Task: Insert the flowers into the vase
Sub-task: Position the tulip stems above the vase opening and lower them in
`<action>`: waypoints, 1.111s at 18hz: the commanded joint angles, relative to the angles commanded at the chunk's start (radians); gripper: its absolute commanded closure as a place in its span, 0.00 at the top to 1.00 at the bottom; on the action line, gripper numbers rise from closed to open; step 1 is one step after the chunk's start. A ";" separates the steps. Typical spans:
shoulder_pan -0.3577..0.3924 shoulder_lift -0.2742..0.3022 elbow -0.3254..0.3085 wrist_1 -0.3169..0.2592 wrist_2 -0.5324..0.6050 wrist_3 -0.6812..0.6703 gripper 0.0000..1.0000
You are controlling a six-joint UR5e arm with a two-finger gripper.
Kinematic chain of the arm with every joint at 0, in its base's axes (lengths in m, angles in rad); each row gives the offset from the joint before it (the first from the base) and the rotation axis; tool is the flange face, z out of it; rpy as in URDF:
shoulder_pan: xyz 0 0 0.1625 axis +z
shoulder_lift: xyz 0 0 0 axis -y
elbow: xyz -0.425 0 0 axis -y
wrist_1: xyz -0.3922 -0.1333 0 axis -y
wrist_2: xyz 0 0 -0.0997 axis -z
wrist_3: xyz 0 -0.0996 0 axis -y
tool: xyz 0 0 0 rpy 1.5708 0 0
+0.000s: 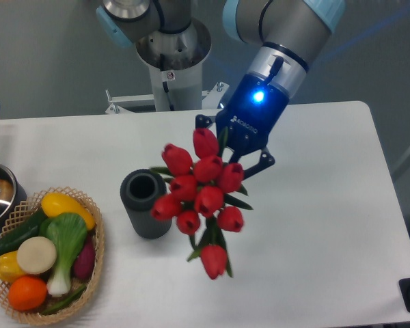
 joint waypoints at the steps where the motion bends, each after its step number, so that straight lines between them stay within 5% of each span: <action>1: -0.002 0.002 -0.008 0.000 -0.020 0.017 0.00; 15: -0.043 0.011 -0.163 0.000 -0.318 0.190 0.00; 20: -0.051 0.015 -0.216 0.000 -0.322 0.236 0.00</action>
